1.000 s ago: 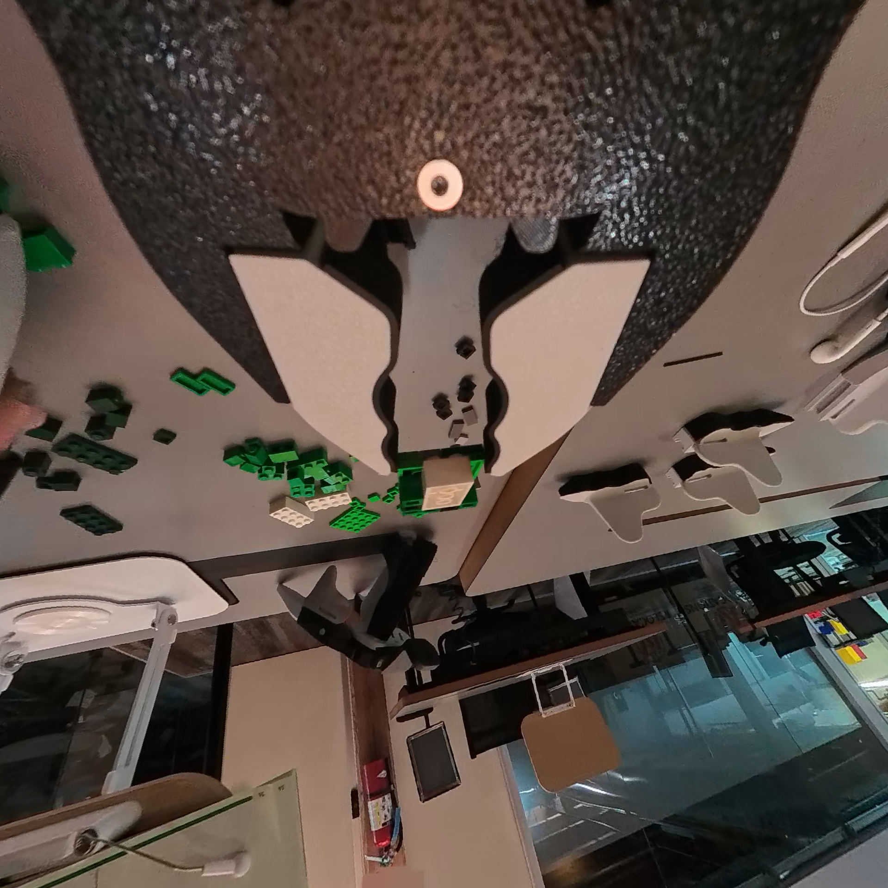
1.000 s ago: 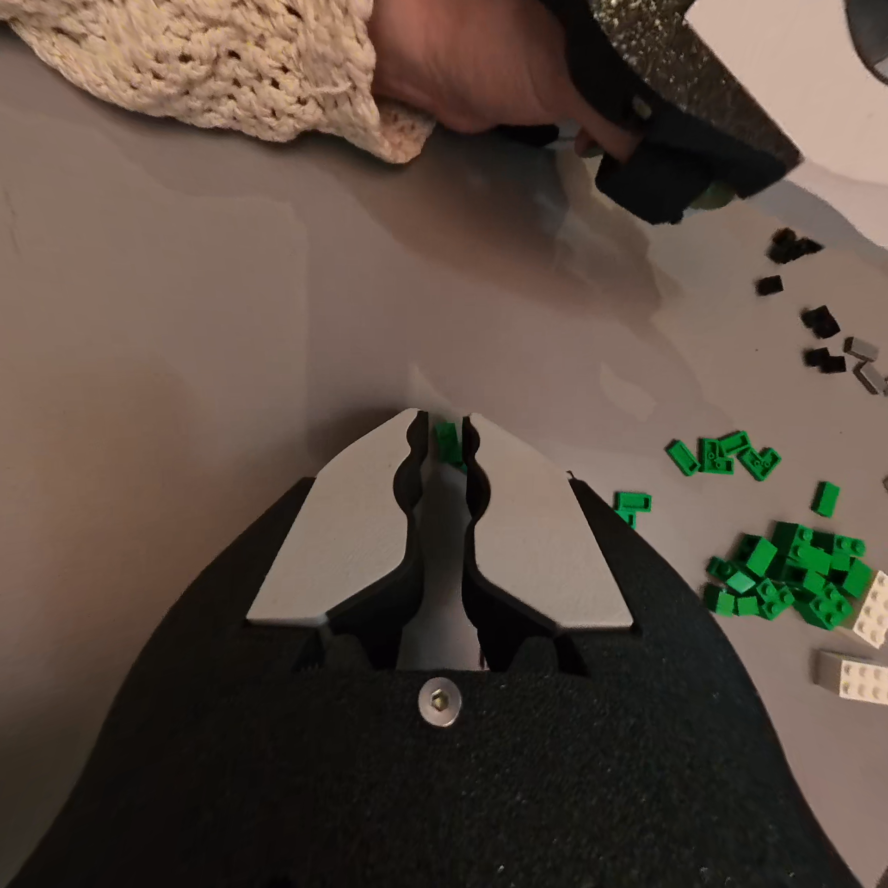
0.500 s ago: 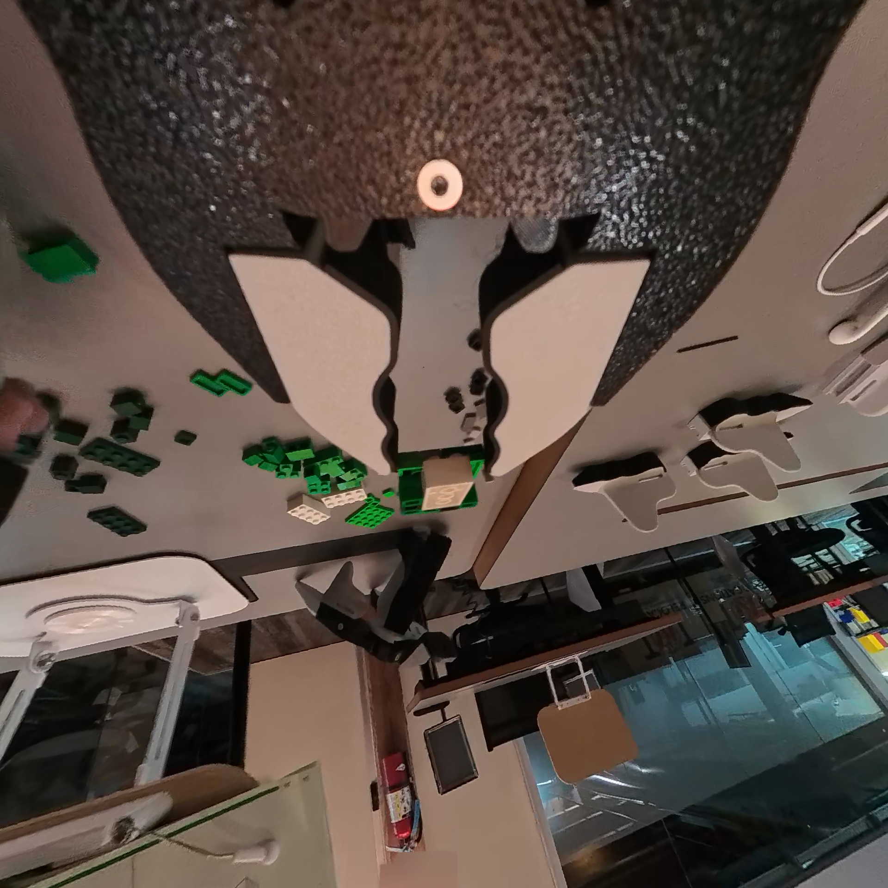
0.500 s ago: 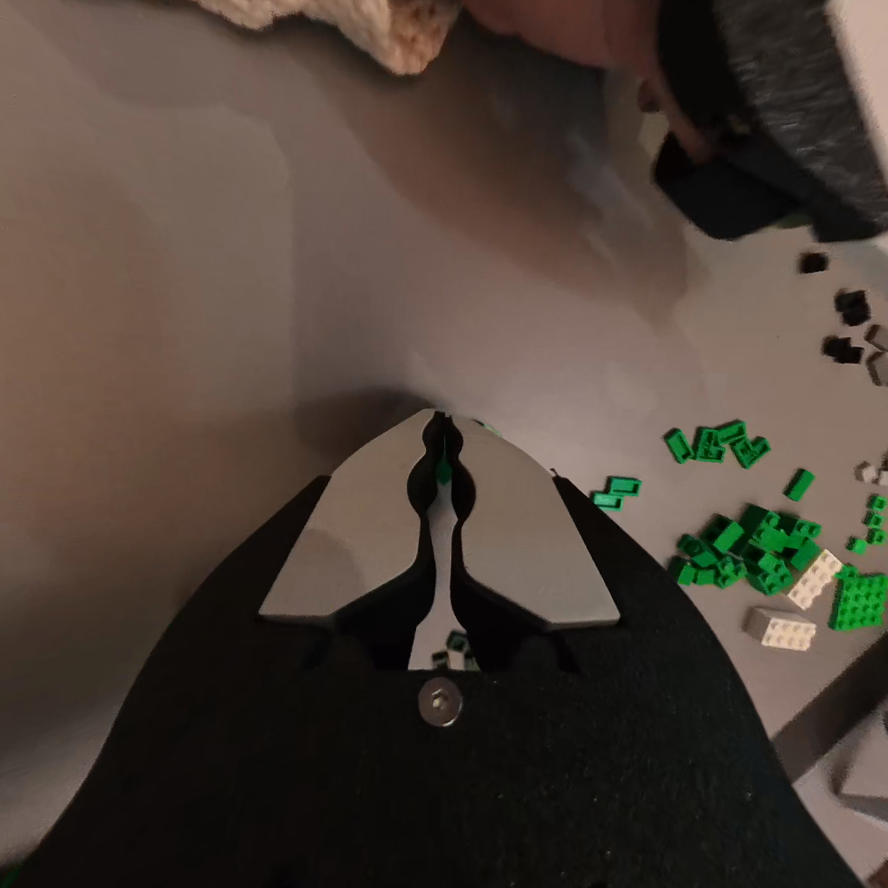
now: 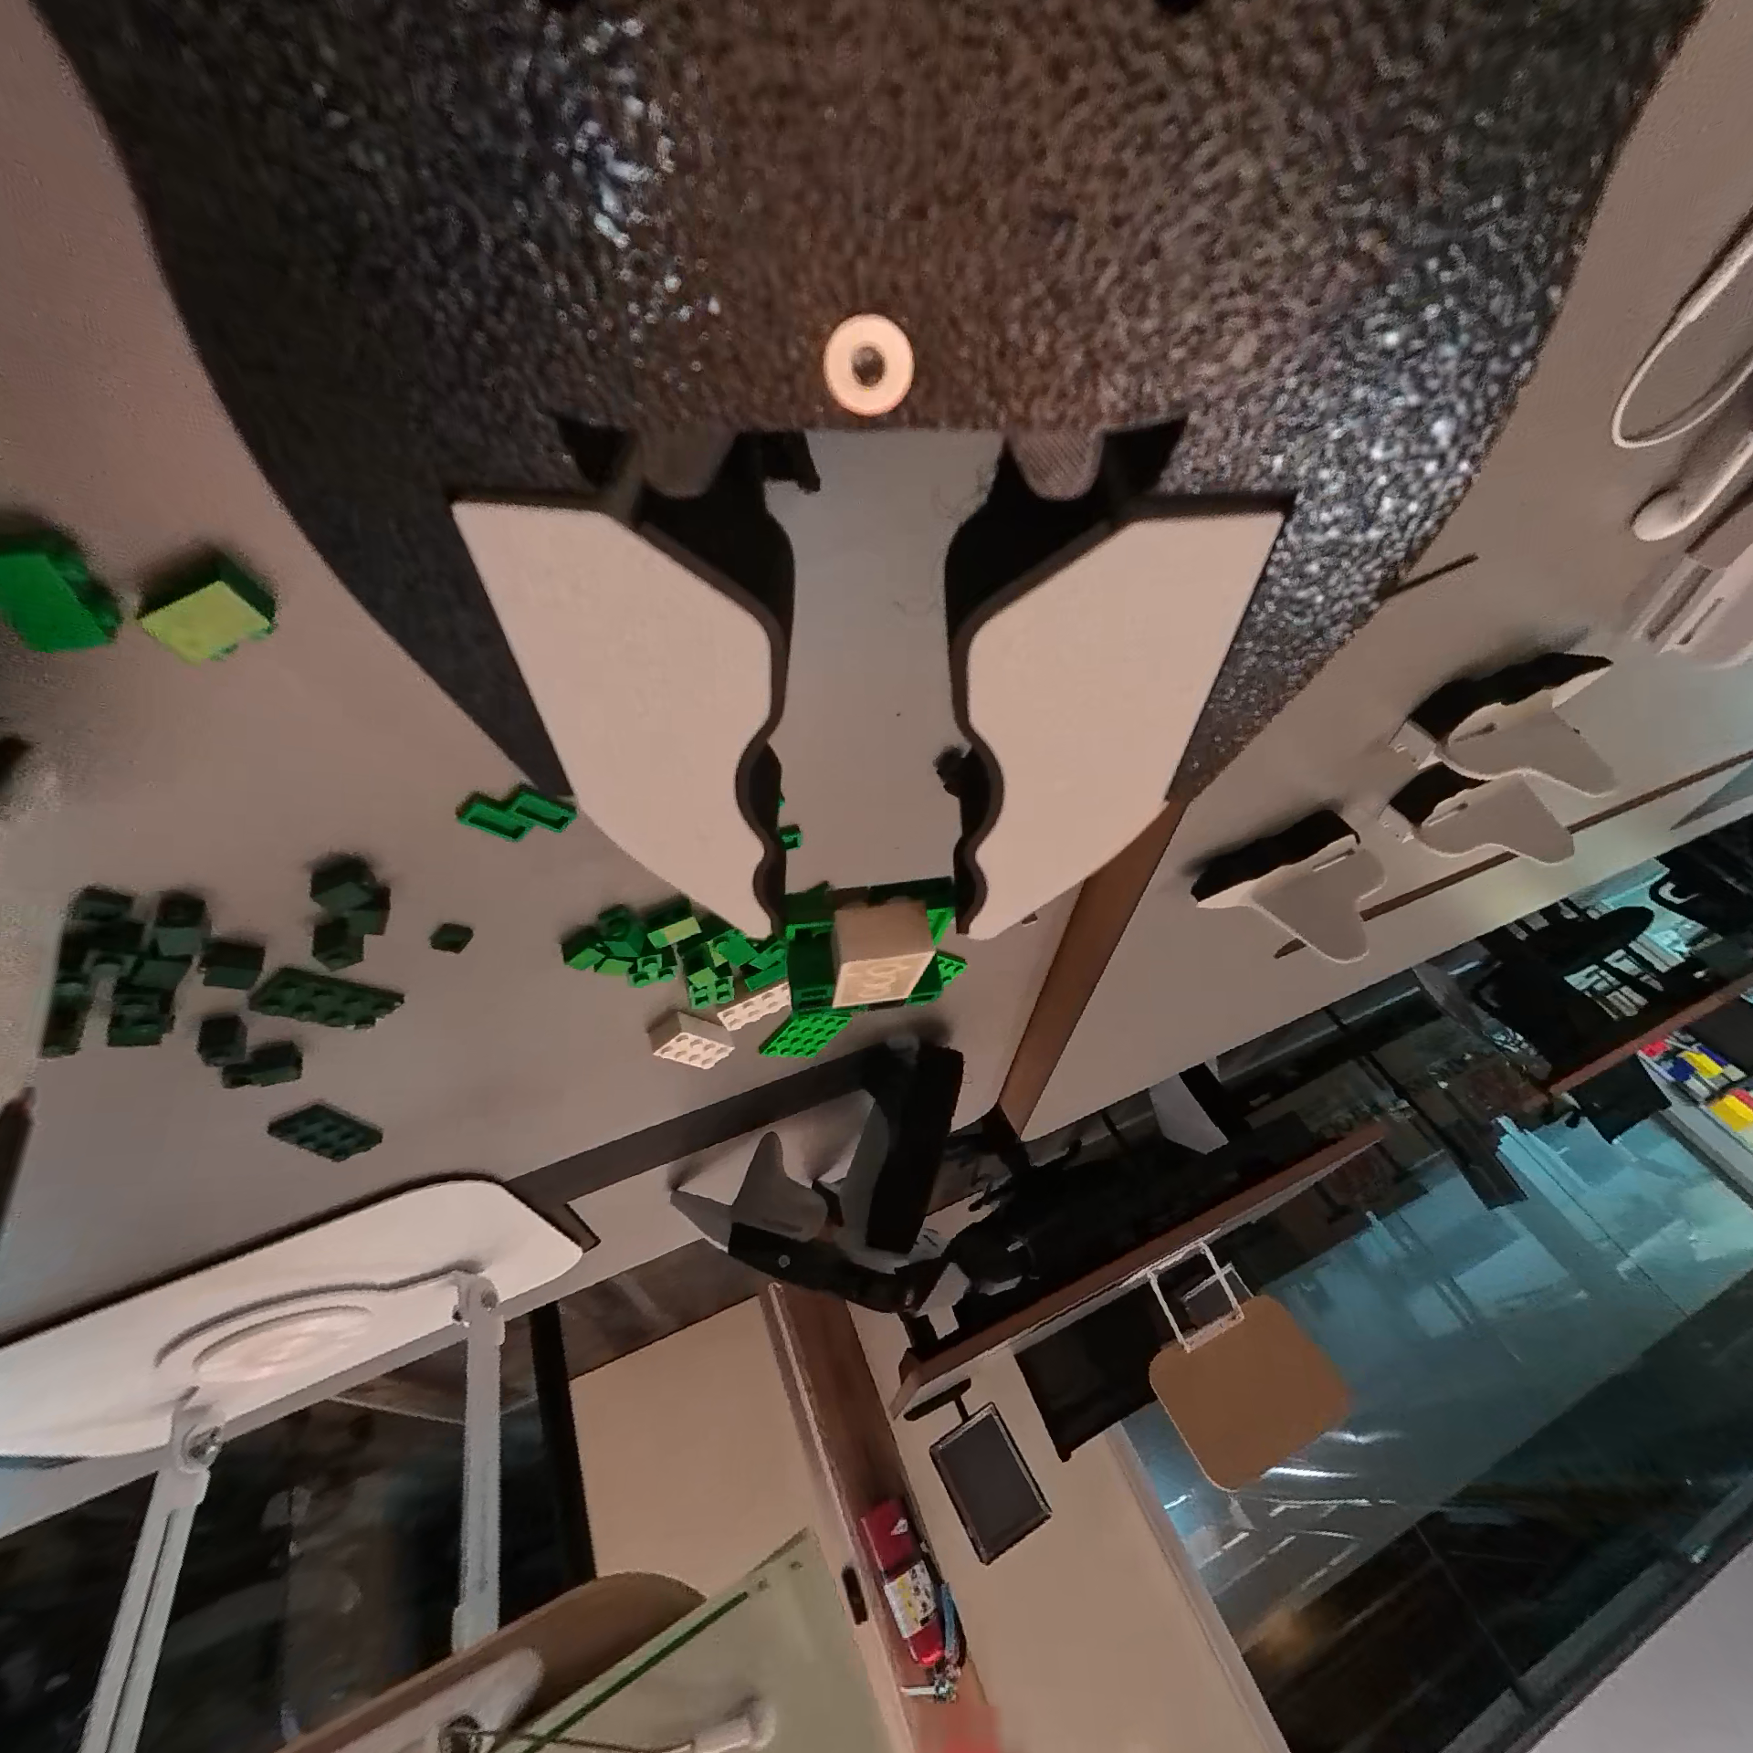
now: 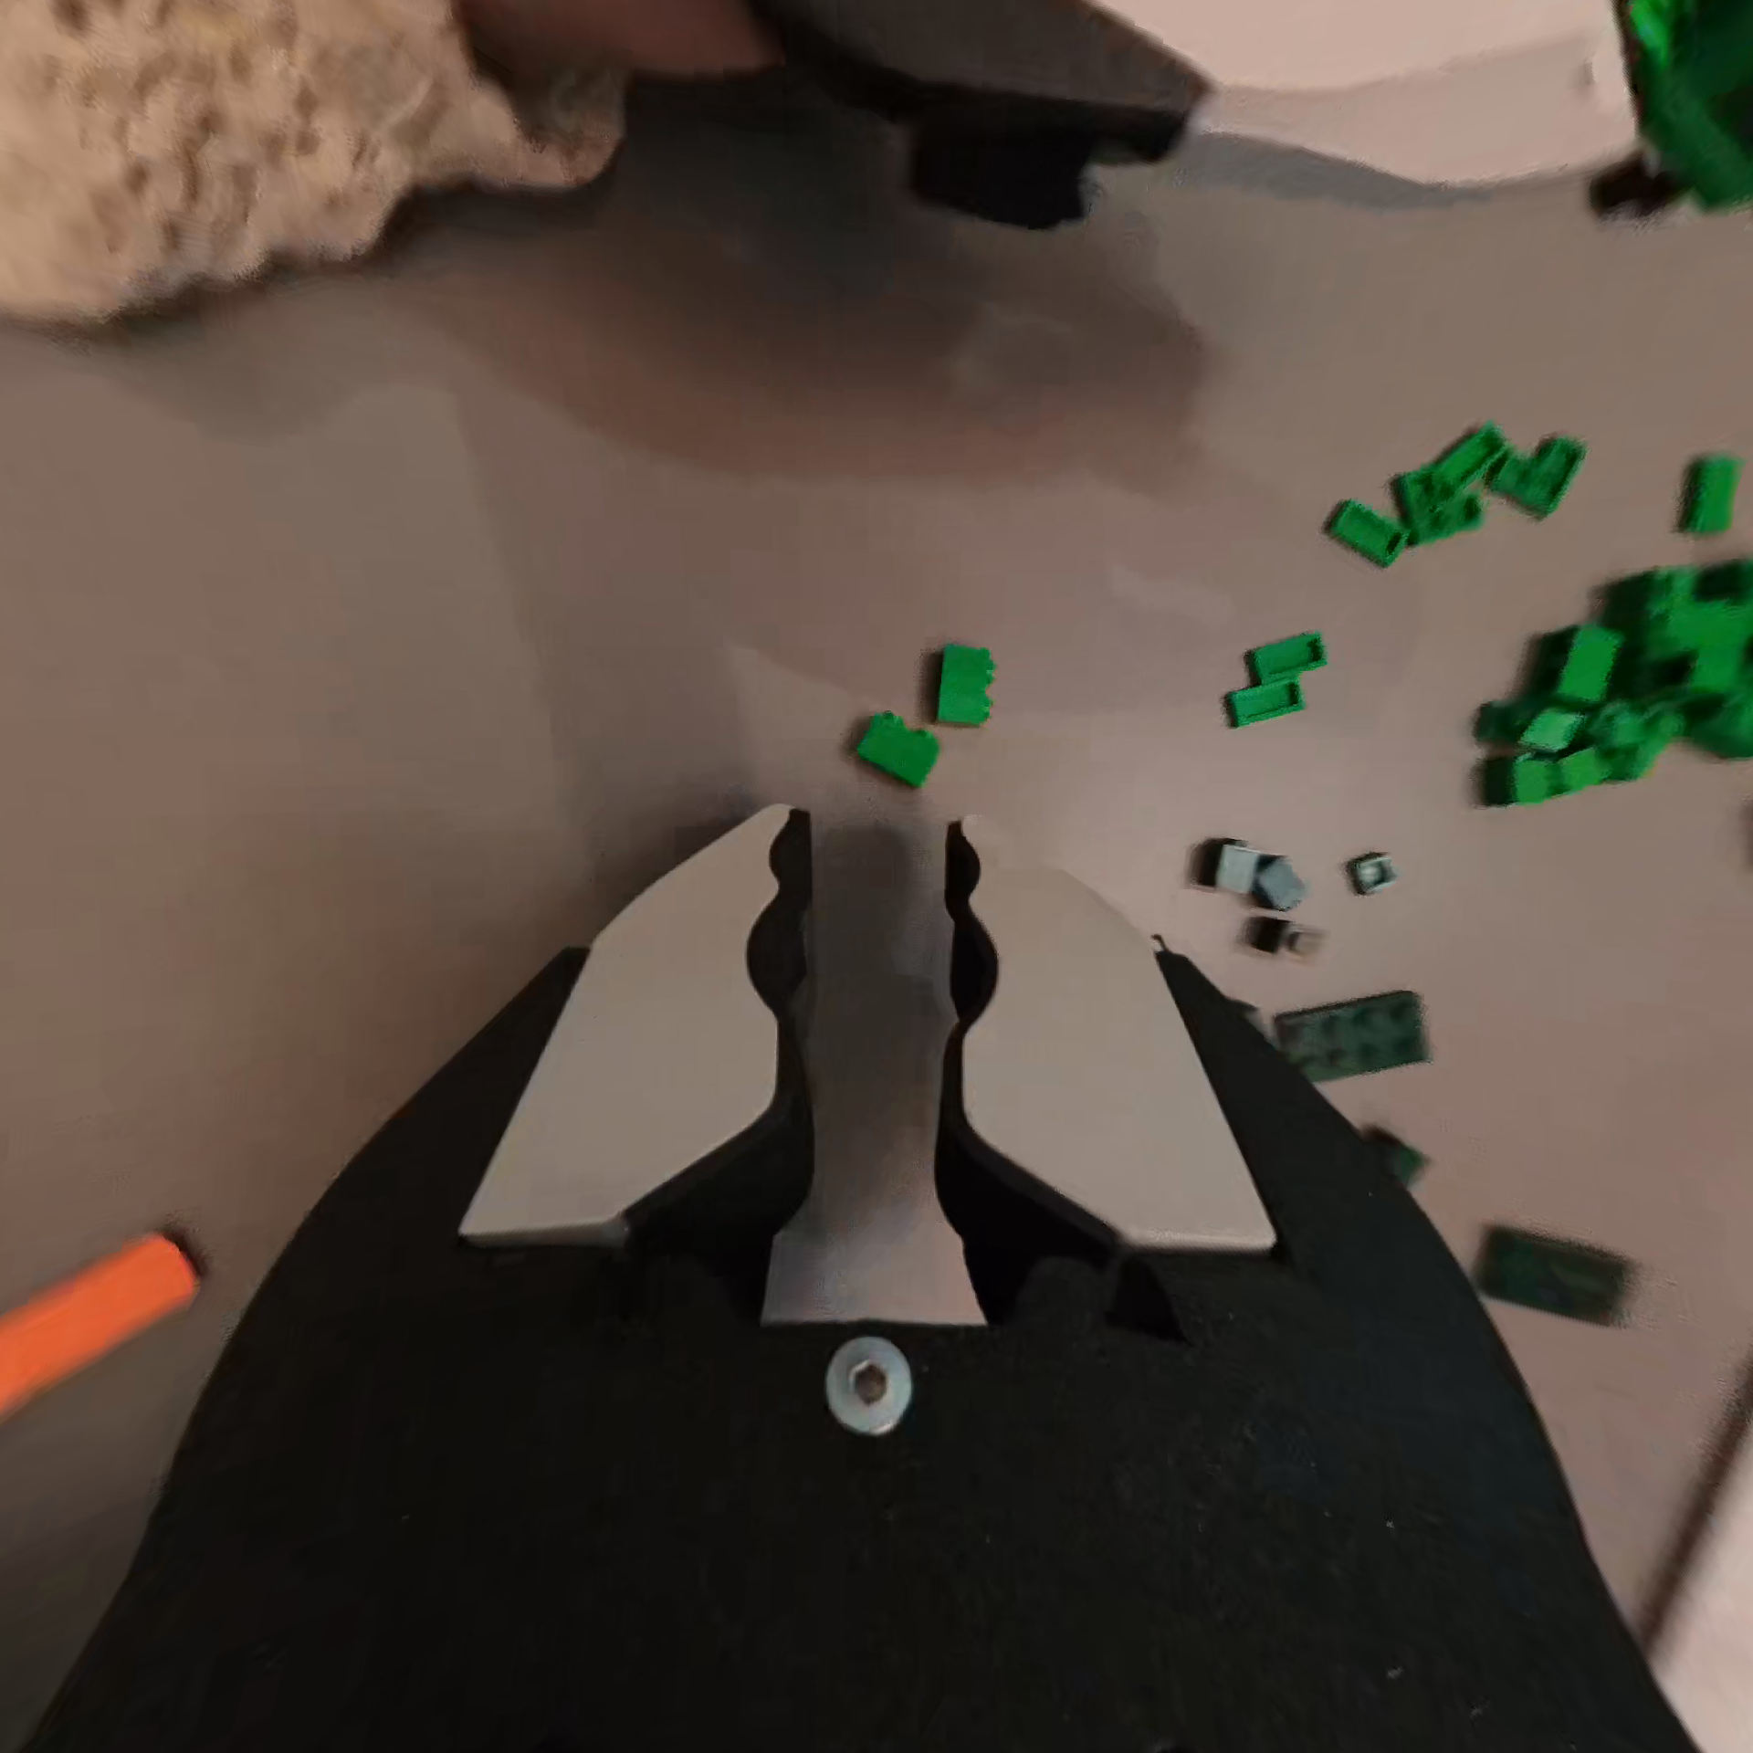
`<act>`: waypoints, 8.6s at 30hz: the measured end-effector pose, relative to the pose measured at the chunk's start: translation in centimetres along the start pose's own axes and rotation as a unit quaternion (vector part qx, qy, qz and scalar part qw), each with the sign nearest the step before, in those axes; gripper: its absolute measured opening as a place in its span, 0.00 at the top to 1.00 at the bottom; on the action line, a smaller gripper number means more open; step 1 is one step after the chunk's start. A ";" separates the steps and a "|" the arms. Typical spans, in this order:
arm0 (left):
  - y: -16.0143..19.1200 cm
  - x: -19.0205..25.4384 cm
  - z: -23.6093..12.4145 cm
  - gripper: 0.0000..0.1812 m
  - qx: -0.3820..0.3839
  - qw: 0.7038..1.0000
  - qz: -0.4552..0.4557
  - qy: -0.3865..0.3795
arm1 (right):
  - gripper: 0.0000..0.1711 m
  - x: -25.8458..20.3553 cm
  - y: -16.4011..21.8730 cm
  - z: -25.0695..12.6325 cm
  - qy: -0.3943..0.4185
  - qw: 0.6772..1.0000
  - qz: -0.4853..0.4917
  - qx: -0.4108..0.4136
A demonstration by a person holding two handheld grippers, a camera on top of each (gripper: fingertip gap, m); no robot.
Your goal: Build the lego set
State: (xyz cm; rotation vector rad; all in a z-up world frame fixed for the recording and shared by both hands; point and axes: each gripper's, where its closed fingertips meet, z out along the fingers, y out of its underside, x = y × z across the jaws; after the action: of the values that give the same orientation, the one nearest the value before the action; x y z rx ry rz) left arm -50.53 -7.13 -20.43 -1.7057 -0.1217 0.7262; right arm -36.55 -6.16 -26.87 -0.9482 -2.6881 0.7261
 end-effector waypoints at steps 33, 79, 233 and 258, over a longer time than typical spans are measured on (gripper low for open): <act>-7.2 16.9 -6.8 0.81 0.146 0.890 0.002 0.431 | 0.90 -10.3 8.8 -7.3 0.158 0.985 -0.067 -0.012; -5.3 22.4 -10.5 0.81 0.087 0.841 0.071 0.529 | 0.93 -15.8 14.9 -7.1 0.235 0.896 0.374 0.035; -5.6 25.8 -15.9 0.81 -0.056 0.733 -0.042 0.677 | 0.95 -13.9 4.8 -8.3 0.154 0.959 0.139 0.193; -5.2 25.7 -15.1 0.81 -0.081 0.741 -0.060 0.664 | 0.73 -13.8 5.7 -8.6 0.337 0.935 -0.018 0.111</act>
State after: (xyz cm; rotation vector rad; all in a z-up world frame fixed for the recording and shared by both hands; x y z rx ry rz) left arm -20.58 -6.83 -24.64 -1.9837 0.7203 -0.7371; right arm -19.88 -7.69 -22.70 -0.8814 -1.9751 0.5487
